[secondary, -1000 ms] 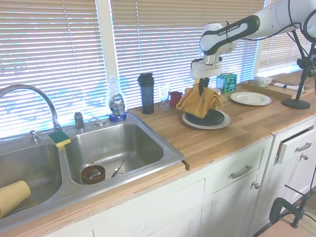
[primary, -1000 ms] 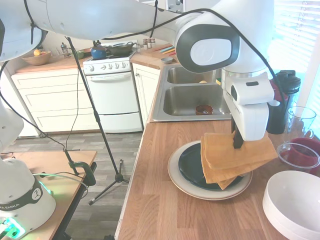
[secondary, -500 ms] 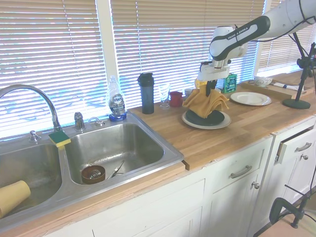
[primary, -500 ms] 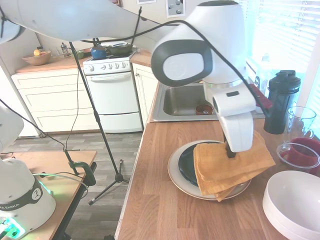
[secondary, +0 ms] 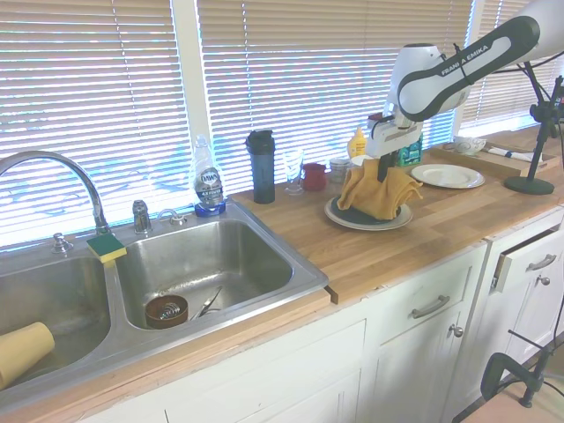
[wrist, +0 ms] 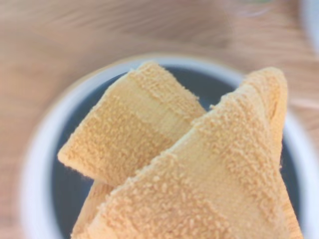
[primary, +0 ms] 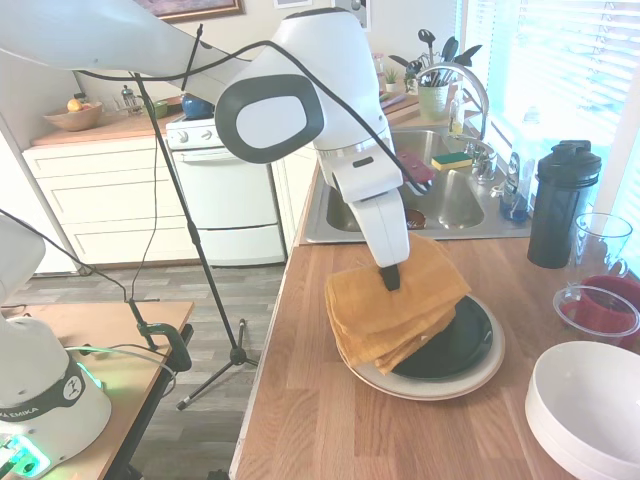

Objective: Wipe the blue plate in counterclockwise motion

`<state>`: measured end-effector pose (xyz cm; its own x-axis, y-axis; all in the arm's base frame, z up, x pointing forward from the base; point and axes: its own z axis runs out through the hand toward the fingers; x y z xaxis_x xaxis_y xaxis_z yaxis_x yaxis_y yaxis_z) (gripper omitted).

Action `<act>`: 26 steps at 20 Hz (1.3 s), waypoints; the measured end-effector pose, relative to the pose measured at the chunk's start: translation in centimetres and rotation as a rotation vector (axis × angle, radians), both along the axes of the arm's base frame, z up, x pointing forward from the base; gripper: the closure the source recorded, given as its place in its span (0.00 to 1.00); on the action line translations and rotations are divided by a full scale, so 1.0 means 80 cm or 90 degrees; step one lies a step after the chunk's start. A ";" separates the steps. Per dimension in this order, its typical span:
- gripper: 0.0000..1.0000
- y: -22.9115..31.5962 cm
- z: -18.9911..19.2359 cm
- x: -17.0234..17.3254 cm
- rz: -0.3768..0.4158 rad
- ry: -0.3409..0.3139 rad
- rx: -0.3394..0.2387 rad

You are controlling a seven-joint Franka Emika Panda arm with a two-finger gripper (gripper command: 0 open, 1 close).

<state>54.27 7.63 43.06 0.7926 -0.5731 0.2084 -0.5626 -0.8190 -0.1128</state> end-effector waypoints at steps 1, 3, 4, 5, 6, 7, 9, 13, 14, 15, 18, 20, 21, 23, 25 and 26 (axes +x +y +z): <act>1.00 0.010 -0.001 -0.002 0.003 0.000 -0.003; 1.00 0.030 -0.008 -0.004 0.003 0.004 -0.015; 1.00 0.039 -0.016 -0.003 0.001 0.012 -0.021; 1.00 0.047 -0.024 0.001 0.000 0.022 -0.027; 1.00 0.053 -0.035 0.006 -0.001 0.033 -0.029; 1.00 0.058 -0.046 0.012 -0.003 0.047 -0.032; 1.00 0.062 -0.069 0.027 -0.010 0.071 -0.036; 1.00 0.051 -0.095 0.055 -0.036 0.114 -0.038; 1.00 0.045 -0.097 0.061 -0.046 0.123 -0.034; 1.00 0.040 -0.098 0.068 -0.056 0.130 -0.030; 1.00 0.020 -0.097 0.084 -0.080 0.142 -0.015; 1.00 0.007 -0.097 0.091 -0.091 0.144 -0.009; 1.00 0.004 -0.096 0.094 -0.094 0.143 -0.008; 1.00 0.008 -0.094 0.099 -0.090 0.138 -0.008; 1.00 0.027 -0.090 0.100 -0.076 0.132 -0.013; 1.00 0.041 -0.088 0.100 -0.067 0.127 -0.018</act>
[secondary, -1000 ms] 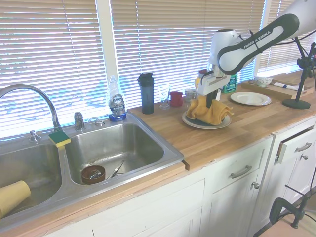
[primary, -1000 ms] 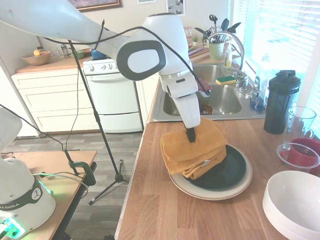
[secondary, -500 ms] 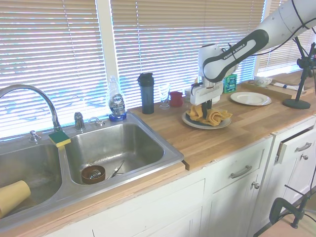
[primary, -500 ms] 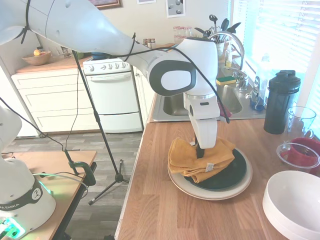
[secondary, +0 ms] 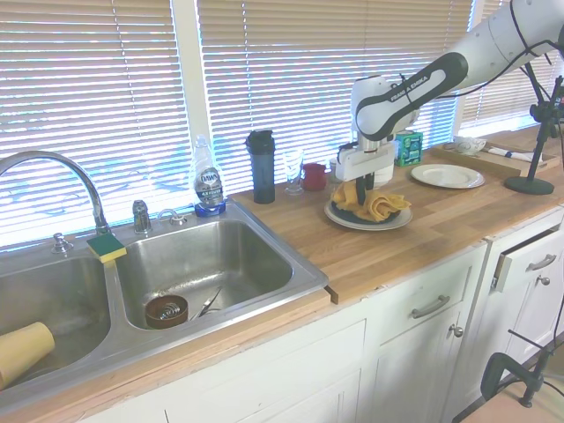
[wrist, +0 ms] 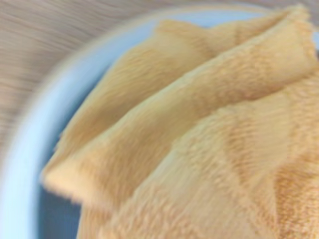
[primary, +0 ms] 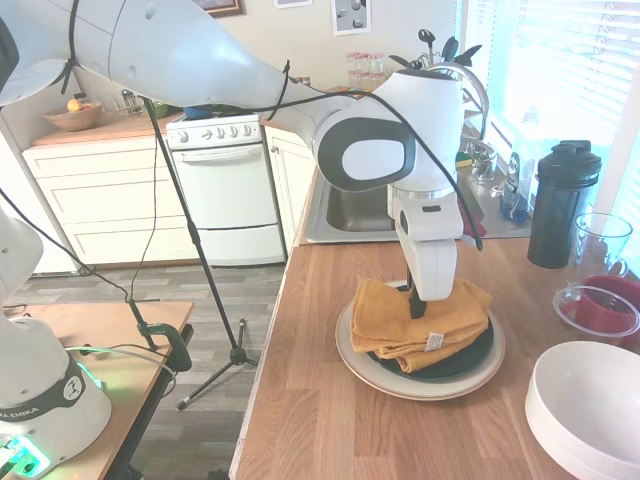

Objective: Wipe the blue plate in counterclockwise motion

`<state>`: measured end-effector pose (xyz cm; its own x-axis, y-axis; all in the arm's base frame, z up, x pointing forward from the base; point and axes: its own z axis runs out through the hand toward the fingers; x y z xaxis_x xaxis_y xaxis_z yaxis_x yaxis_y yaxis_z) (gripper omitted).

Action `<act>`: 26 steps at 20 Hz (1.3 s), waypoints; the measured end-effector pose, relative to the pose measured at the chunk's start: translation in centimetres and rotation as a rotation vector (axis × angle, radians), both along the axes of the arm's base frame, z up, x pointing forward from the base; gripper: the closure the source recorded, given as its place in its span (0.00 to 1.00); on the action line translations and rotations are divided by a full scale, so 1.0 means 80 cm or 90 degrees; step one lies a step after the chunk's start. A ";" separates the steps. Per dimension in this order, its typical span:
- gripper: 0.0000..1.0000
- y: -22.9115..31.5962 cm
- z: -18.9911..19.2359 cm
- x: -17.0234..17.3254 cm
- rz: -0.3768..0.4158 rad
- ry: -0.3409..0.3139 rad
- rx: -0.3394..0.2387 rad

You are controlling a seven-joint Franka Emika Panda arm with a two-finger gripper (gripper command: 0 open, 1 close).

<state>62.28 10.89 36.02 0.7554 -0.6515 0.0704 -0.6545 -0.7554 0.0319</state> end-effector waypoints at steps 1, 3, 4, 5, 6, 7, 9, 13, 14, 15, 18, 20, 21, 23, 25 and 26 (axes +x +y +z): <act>1.00 0.015 0.001 -0.001 0.008 -0.003 -0.004; 1.00 0.043 0.001 -0.002 0.023 -0.006 -0.015; 1.00 0.052 -0.001 -0.003 0.029 -0.005 -0.020; 1.00 0.057 -0.002 -0.003 0.035 -0.005 -0.024; 1.00 0.060 -0.004 -0.004 0.039 -0.005 -0.028; 1.00 0.060 -0.004 -0.004 0.040 -0.005 -0.029; 1.00 0.057 -0.005 -0.005 0.040 -0.007 -0.029; 1.00 0.040 -0.008 -0.025 0.050 -0.023 -0.023; 1.00 0.035 -0.009 -0.034 0.055 -0.029 -0.021; 1.00 0.030 -0.010 -0.043 0.059 -0.034 -0.019; 1.00 0.012 -0.011 -0.069 0.066 -0.042 -0.017; 1.00 0.001 -0.013 -0.079 0.065 -0.043 -0.016; 1.00 -0.006 -0.014 -0.082 0.063 -0.041 -0.015; 1.00 -0.020 -0.016 -0.081 0.056 -0.036 -0.009; 1.00 -0.036 -0.017 -0.079 0.047 -0.031 0.002; 1.00 -0.045 -0.018 -0.078 0.040 -0.028 0.007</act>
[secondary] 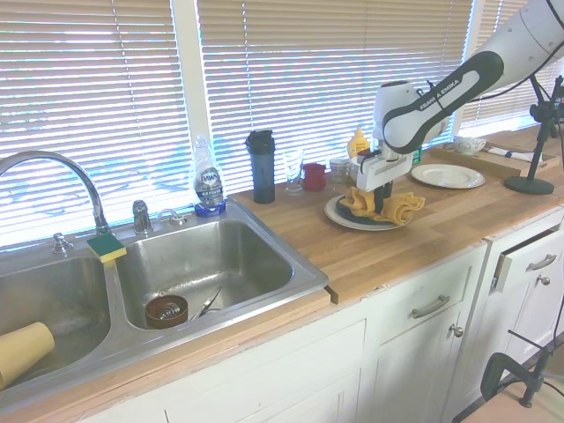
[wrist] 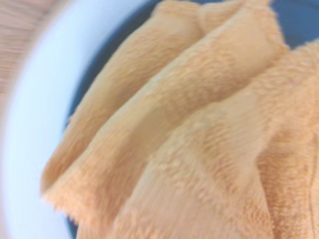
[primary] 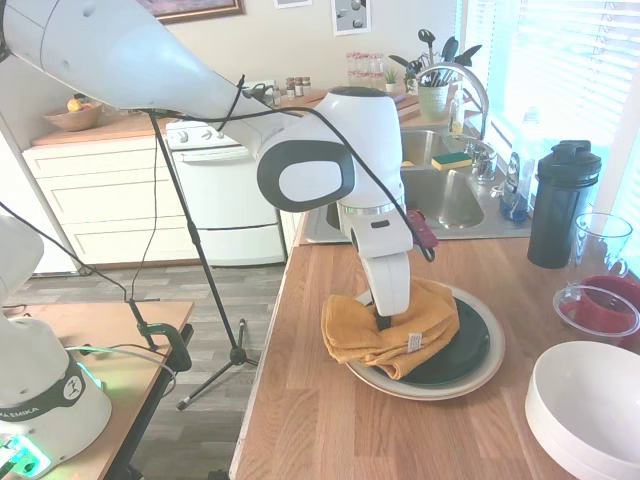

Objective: Wipe the blue plate in counterclockwise motion

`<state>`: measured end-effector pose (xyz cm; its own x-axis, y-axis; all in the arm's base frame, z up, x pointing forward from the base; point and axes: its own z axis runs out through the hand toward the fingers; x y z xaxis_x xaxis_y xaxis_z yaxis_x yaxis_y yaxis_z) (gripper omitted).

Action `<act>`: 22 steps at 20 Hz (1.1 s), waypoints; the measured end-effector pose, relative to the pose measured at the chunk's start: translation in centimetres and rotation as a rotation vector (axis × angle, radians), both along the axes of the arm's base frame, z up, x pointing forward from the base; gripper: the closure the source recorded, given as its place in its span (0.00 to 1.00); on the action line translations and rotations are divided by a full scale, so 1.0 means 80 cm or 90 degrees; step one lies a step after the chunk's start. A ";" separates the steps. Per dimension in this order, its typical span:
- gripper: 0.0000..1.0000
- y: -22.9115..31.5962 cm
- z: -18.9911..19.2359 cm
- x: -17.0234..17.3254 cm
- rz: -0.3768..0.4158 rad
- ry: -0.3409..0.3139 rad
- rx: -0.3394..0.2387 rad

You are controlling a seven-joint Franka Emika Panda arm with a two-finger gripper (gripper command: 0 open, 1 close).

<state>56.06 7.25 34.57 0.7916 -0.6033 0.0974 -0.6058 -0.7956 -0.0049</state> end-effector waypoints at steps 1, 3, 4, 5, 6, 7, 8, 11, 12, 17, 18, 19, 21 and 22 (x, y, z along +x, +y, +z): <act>1.00 -0.009 -0.001 0.001 -0.006 0.003 0.005; 1.00 -0.025 -0.002 0.006 -0.018 0.007 0.015; 1.00 -0.031 -0.002 0.009 -0.023 0.011 0.020; 1.00 -0.037 -0.003 0.013 -0.028 0.015 0.023; 1.00 -0.041 -0.003 0.017 -0.035 0.020 0.026; 1.00 -0.046 -0.003 0.022 -0.041 0.026 0.030; 1.00 -0.051 -0.003 0.027 -0.045 0.030 0.031; 1.00 -0.056 -0.003 0.045 -0.053 0.041 0.032; 1.00 -0.055 -0.003 0.050 -0.053 0.044 0.032; 1.00 -0.023 -0.002 0.075 -0.041 0.049 0.018; 1.00 -0.012 -0.001 0.079 -0.038 0.046 0.014; 1.00 -0.001 -0.001 0.083 -0.036 0.044 0.010; 1.00 0.019 0.001 0.089 -0.031 0.042 0.001; 1.00 0.029 0.002 0.092 -0.027 0.040 -0.002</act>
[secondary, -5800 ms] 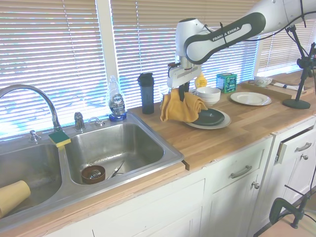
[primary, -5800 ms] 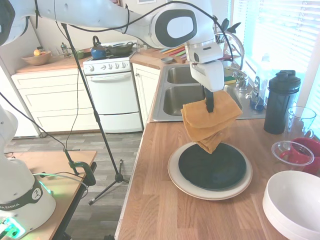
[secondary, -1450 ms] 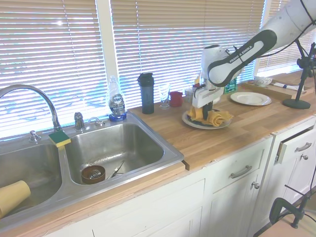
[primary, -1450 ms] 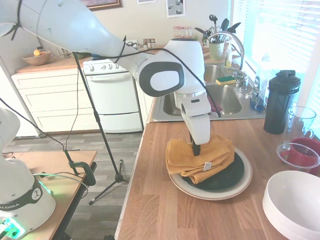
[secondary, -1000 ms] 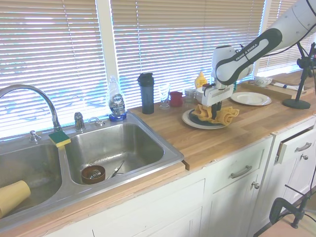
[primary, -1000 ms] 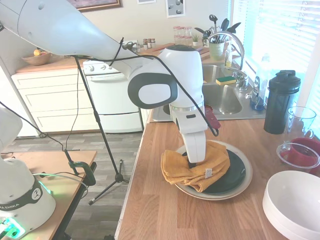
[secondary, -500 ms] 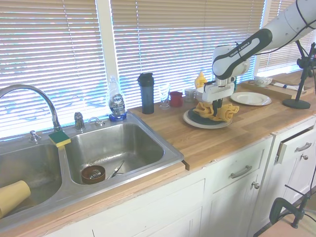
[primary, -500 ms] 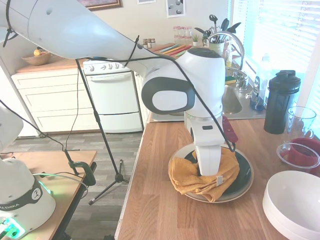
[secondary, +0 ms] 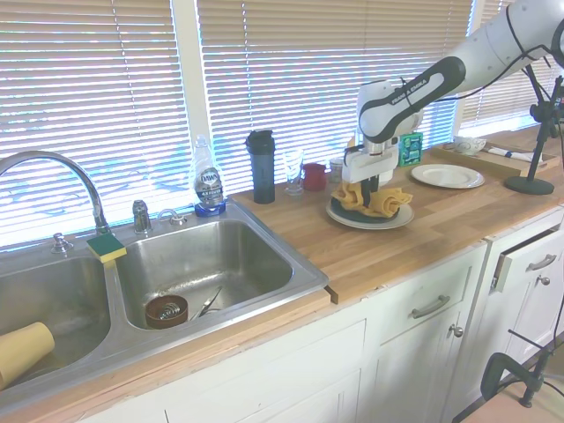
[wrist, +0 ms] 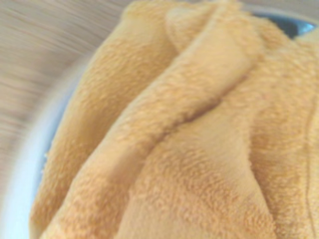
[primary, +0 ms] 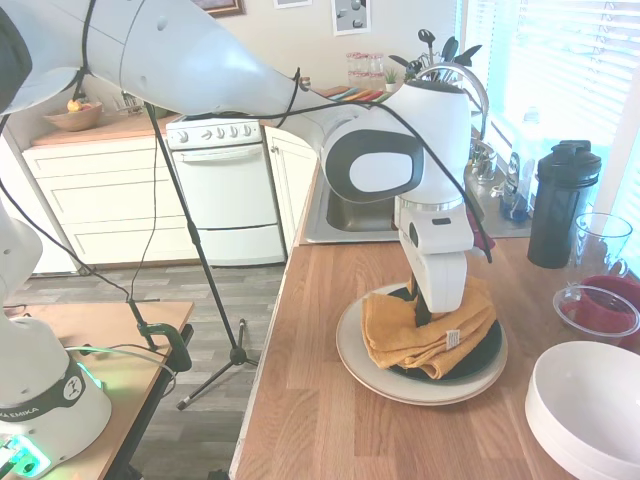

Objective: Wipe the blue plate in counterclockwise motion

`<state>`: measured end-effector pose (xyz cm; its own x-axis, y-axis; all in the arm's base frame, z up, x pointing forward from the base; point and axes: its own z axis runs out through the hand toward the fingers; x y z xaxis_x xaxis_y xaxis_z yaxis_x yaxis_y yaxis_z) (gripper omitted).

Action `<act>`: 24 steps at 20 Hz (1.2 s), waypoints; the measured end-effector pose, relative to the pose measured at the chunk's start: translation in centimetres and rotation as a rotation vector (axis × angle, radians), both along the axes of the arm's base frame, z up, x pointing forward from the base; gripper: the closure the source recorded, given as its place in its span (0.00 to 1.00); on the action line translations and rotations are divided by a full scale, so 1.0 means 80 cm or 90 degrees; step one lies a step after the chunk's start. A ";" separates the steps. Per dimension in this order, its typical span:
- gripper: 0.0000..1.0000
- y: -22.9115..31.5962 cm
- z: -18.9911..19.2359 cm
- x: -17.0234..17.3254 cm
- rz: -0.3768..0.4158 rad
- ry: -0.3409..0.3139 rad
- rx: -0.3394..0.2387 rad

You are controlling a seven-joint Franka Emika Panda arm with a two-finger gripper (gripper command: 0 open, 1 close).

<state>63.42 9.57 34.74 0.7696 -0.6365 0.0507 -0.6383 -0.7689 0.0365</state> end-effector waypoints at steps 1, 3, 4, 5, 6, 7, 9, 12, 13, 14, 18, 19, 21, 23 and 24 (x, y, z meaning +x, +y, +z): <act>1.00 0.010 0.001 0.002 0.003 -0.001 -0.004; 1.00 0.028 0.002 0.002 0.014 -0.003 -0.011; 1.00 0.037 0.002 0.001 0.021 -0.004 -0.016; 1.00 0.045 0.003 -0.001 0.029 -0.007 -0.021; 1.00 0.051 0.004 -0.004 0.037 -0.012 -0.025; 1.00 0.056 0.005 -0.008 0.046 -0.019 -0.029; 1.00 0.062 0.005 -0.022 0.060 -0.036 -0.034; 1.00 0.059 0.006 -0.052 0.070 -0.051 -0.033; 1.00 0.055 0.006 -0.061 0.070 -0.055 -0.032; 1.00 0.050 0.006 -0.070 0.069 -0.058 -0.030; 1.00 0.023 0.008 -0.096 0.066 -0.069 -0.026; 1.00 0.016 0.008 -0.100 0.066 -0.070 -0.025; 1.00 0.002 0.008 -0.106 0.063 -0.068 -0.017; 1.00 -0.015 0.007 -0.107 0.058 -0.063 -0.006; 1.00 -0.024 0.007 -0.106 0.054 -0.060 0.000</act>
